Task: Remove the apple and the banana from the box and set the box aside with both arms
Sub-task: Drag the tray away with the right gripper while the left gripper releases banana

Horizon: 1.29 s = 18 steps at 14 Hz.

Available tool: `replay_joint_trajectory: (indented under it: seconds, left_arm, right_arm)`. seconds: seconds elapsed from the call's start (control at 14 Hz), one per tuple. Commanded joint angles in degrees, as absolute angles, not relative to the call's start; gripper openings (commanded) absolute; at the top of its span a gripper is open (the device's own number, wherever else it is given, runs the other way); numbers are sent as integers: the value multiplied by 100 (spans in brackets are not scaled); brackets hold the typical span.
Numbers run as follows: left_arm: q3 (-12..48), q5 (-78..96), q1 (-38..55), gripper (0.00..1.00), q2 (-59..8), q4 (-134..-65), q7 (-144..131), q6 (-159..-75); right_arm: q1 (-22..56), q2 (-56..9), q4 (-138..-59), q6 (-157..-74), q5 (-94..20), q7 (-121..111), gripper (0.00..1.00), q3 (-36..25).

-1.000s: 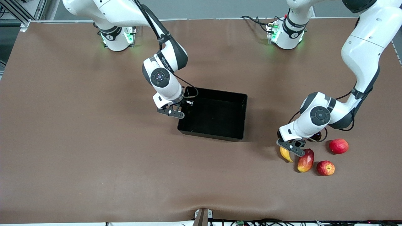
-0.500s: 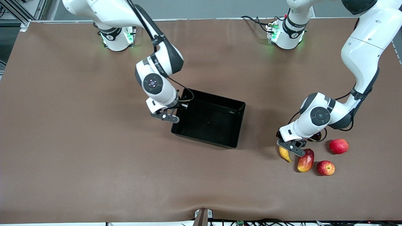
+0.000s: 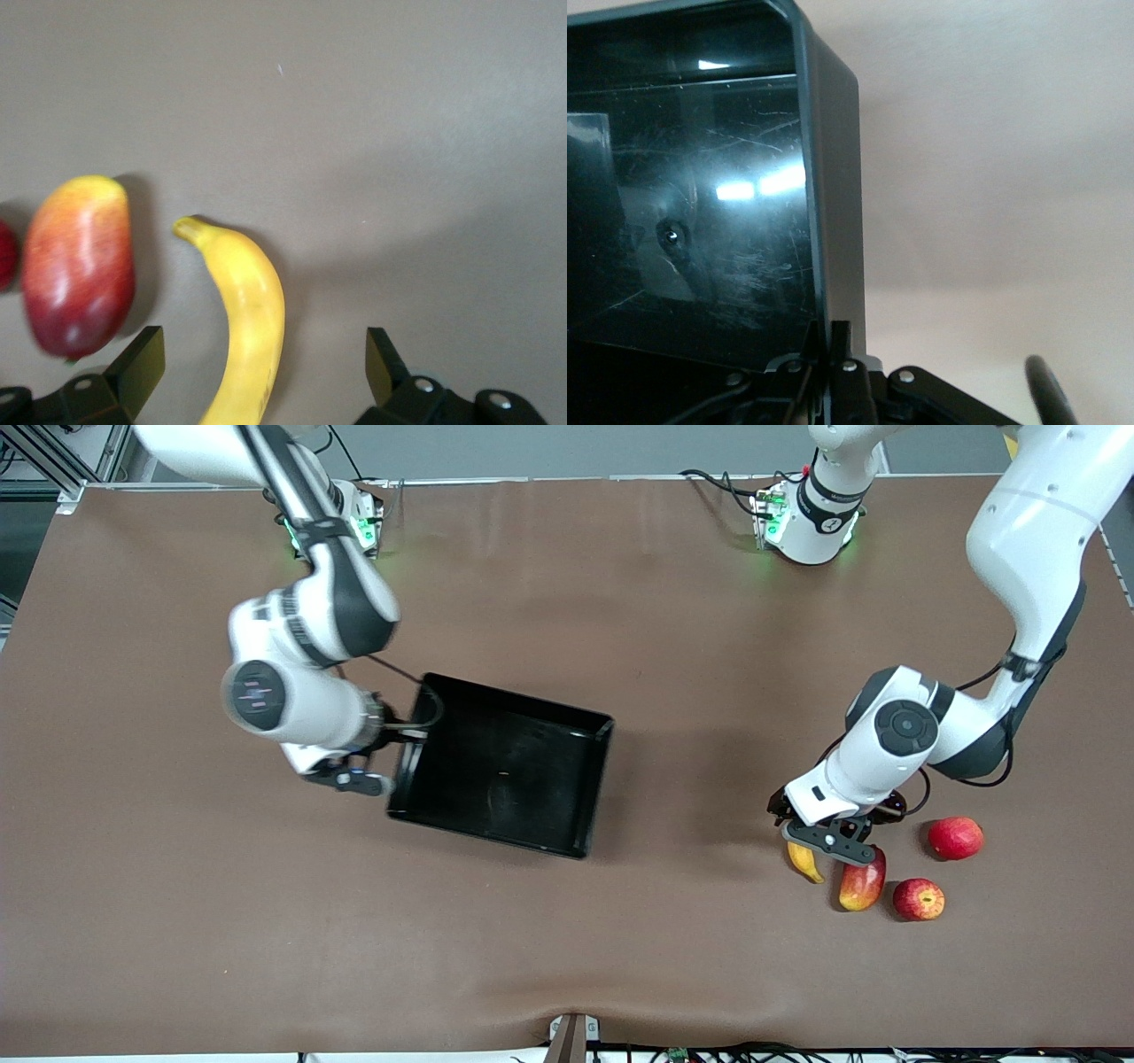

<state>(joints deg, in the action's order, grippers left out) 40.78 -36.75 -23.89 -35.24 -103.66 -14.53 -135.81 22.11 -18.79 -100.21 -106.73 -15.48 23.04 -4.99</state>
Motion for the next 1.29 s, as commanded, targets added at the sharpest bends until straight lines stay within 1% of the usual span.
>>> replay_joint_trajectory:
  seconds: [0.0,0.21,0.43,0.5,0.71,0.86,1.0,1.07,1.14,1.21]
  left_arm:
    - [4209,-3192,-2399,100,-2884,-10389,-1731,-12888]
    - [4324,-3103,-2408,100,-2524,-10248,-1714,-12166]
    - [4359,-2551,-2408,100,-1979,-10082,-1705,-11735]
    - [4359,-2444,-2408,100,-1891,-9898,-1662,-11438]
    - [4438,-2435,-2382,100,-1881,-8985,-1538,-10269]
    - [4438,-2435,-2399,100,-1872,-8589,-1529,-10046]
    - [4447,-2321,-2391,100,-1855,-8403,-1529,-9880]
    - [4395,-2103,-2365,100,-1828,-8307,-1538,-9853]
    - [4212,-1935,-2251,100,-1724,-8253,-1529,-9818]
    - [3705,-1794,-1893,100,-1514,-8262,-1521,-9817]
  right_arm:
    - [1427,-1530,-10178,-10320,-1679,1436,0,-404]
    - [574,-1521,-10186,-10108,-1635,408,0,-404]
    - [-314,-1564,-10283,-10107,-1573,-743,0,-413]
    - [-638,-1599,-10335,-10151,-1573,-1008,0,-413]
    - [-1316,-1818,-10494,-10580,-1573,-1904,0,-413]
    - [-1703,-2099,-10512,-10853,-1573,-2564,0,-413]
    - [-1959,-2328,-10512,-10968,-1573,-2899,0,-413]
    - [-2012,-2399,-10512,-11099,-1565,-2987,0,-422]
    - [-2065,-2452,-10512,-11161,-1486,-3101,0,-422]
    - [-2074,-2530,-10512,-11197,-1355,-3111,0,-422]
